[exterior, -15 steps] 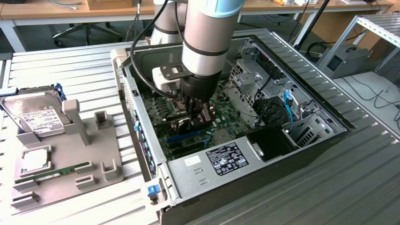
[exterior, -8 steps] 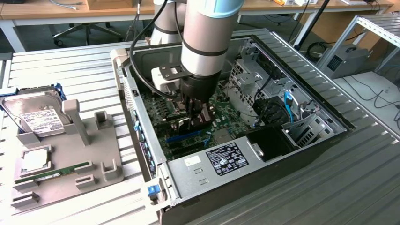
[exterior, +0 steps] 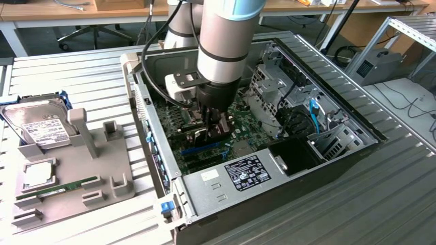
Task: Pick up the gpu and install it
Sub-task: 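Insert the gpu into the slot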
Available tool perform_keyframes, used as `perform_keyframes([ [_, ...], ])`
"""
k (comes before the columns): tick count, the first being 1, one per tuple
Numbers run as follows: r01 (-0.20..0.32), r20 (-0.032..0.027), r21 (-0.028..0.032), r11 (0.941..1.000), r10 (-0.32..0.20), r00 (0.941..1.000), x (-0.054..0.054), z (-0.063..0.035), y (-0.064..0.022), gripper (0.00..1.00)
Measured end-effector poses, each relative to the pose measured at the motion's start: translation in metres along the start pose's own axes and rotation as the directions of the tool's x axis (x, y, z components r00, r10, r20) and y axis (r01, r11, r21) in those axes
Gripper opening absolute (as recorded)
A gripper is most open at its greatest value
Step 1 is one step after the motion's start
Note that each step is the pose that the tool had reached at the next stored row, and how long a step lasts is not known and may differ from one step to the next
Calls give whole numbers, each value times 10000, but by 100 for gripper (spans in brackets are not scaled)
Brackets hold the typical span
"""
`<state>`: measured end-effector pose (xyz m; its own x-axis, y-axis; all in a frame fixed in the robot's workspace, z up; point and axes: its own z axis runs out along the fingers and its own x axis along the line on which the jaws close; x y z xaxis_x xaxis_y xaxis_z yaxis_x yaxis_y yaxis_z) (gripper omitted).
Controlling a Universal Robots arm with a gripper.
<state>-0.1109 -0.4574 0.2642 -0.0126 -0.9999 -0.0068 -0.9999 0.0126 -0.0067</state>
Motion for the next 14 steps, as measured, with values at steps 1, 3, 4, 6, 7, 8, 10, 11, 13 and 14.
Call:
perform_keyframes([
  [1,0,-1,-1,10000,0,10000,0,2,0,27],
  [3,0,-2,-1,10000,0,10000,0,4,0,27],
  [4,0,-1,-1,10000,0,10000,0,7,0,27],
  [6,0,-1,0,10000,0,10000,0,14,0,27],
  [7,0,-2,-1,10000,0,10000,0,16,1,27],
  [8,0,-2,-2,10000,0,10000,0,16,1,27],
  [10,0,-1,-1,10000,0,10000,0,17,1,27],
  [11,0,-1,-1,10000,0,10000,0,17,0,27],
  [13,0,-1,-1,10000,0,10000,0,18,1,27],
  [14,0,2,1,10000,0,10000,0,23,0,27],
])
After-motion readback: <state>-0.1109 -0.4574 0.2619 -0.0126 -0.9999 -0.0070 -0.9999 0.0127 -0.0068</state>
